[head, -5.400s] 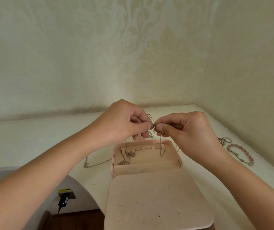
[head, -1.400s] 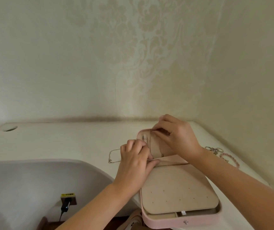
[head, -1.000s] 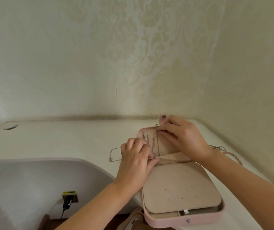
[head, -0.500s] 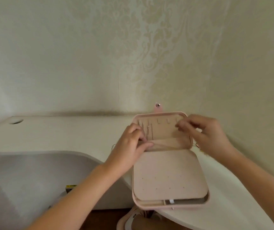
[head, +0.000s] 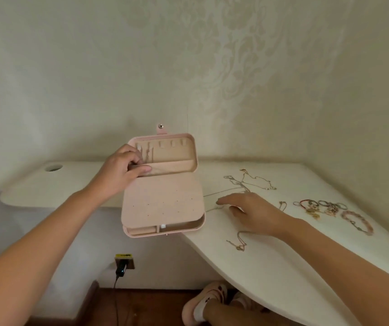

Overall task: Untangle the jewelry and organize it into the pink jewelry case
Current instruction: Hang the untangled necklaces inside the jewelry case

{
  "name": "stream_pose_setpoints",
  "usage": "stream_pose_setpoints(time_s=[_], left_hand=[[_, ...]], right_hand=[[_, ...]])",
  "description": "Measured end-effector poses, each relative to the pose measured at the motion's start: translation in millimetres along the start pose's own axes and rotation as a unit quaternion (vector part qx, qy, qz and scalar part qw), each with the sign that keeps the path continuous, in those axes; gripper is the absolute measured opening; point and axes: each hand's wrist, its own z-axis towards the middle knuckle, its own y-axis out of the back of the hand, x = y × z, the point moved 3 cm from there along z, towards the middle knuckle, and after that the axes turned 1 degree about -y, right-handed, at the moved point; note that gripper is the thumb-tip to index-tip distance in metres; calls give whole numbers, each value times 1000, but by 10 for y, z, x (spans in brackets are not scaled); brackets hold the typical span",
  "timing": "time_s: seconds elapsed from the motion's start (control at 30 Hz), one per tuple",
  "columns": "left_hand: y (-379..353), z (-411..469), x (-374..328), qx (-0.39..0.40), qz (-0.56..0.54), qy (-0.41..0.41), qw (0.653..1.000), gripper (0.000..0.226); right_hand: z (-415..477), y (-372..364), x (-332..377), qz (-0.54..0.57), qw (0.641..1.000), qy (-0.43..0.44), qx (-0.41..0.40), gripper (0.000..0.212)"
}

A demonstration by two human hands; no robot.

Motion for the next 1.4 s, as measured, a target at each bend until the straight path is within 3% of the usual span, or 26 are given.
stream_pose_setpoints(time_s=[0.2,0.47,0.6,0.7,0.83,1.0,1.13,1.27,1.4], left_hand=[[84,-131,202,14,14,51,999,29],[-27,-161,163,37,-13,58,998,33],[-34,-167,161,39,-17,60,997,34],[-65,-164,158,41,-17,59,997,34],[-111,-158,175,49,-5,58,997,27],[-136,-141,173,54,1,55,997,24],[-181,-150,150,54,-3,50,997,35],[-223,-150,163,57,-6,54,997,34],[-242,-161,140,58,-14,59,996,31]], right_hand=[[-15,-166,-13,18,991,-5,136,45],[-327,130,-425,110,985,-102,86,35],[-447,349,-683,123,976,-170,52,50],[-394,390,-752,112,975,-183,62,31],[-243,444,-696,91,974,-202,49,20],[51,355,-448,94,983,-154,-16,16],[299,118,-259,96,983,-150,39,24],[417,39,-196,84,984,-142,70,9],[394,55,-149,45,985,-120,115,14]])
